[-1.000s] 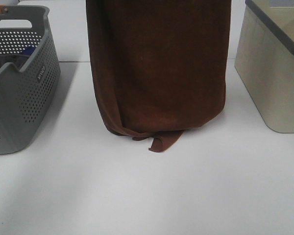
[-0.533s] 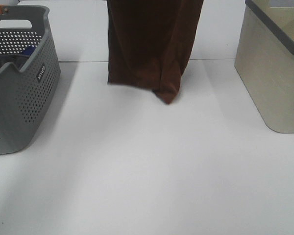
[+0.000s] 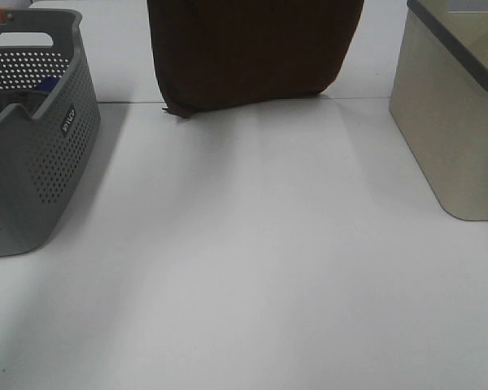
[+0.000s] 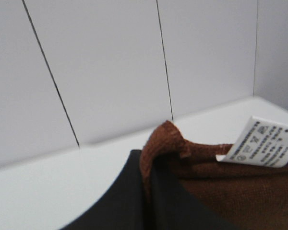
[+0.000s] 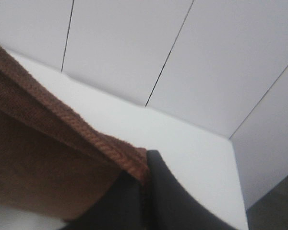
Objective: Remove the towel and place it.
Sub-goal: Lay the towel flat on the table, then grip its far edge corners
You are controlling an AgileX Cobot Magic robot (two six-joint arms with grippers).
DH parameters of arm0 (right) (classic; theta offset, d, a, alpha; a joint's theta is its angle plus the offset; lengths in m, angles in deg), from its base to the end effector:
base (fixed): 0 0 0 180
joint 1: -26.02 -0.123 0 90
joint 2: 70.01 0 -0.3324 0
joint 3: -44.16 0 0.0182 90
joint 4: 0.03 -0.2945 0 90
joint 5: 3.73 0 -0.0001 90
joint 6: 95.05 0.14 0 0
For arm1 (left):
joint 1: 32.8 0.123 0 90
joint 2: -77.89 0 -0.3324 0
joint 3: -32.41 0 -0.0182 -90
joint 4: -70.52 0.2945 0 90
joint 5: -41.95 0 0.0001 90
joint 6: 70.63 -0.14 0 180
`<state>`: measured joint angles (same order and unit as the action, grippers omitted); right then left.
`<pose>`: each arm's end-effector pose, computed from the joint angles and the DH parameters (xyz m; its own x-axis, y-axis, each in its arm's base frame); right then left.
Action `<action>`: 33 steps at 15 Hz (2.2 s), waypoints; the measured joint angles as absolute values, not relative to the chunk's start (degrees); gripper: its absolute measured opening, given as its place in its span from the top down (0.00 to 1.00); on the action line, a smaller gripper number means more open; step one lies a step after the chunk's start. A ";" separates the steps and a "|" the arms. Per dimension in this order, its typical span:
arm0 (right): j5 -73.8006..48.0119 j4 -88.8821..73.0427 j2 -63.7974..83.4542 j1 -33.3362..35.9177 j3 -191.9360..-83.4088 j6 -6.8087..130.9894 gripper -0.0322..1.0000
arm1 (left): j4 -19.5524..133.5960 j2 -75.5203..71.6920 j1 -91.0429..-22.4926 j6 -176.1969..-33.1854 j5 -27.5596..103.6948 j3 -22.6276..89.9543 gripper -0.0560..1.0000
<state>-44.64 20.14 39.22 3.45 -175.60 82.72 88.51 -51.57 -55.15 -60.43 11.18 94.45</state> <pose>0.4813 0.1658 0.5136 -0.2267 -0.4158 -0.8808 -0.2576 0.8977 -0.3574 0.5757 -0.2128 0.4927 -0.0897 0.1372 -0.9865 0.2399 0.9643 0.1123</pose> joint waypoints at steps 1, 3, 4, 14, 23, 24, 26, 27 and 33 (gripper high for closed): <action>-47.67 18.48 39.22 3.27 -172.62 82.72 0.97 | 85.42 -52.03 -55.15 -60.43 2.93 93.82 0.95; -53.35 14.99 39.22 3.27 -167.86 82.72 0.97 | 79.74 -52.20 -55.15 -61.12 -9.50 92.04 0.95; -56.04 13.38 39.22 3.27 -166.09 82.72 0.97 | 77.80 -52.20 -55.15 -61.75 -15.12 91.59 0.95; -72.88 -2.03 36.30 3.85 -154.63 82.72 0.97 | 76.31 -43.84 -60.59 -62.90 -27.26 71.19 0.95; -73.11 -13.26 16.07 3.85 -117.79 81.34 0.97 | 77.05 -27.05 -75.03 -52.36 -26.98 33.60 0.95; -73.17 -14.12 13.84 3.85 -114.86 81.17 0.97 | 77.05 -26.07 -77.04 -50.64 -26.92 31.31 0.95; -73.17 -15.50 10.69 3.85 -109.76 80.88 0.97 | 76.19 -24.70 -81.05 -47.77 -26.86 26.78 0.95; -73.17 -15.95 9.43 3.85 -107.24 80.54 0.97 | 74.99 -24.64 -82.48 -46.63 -26.69 25.01 0.95; -73.17 -17.04 7.08 3.85 -99.57 80.08 0.94 | 69.14 -24.64 -87.06 -43.53 -26.80 20.54 0.87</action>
<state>-73.17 -17.04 7.08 3.85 -99.57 80.08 69.14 -24.64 -87.06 -43.53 -26.80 20.54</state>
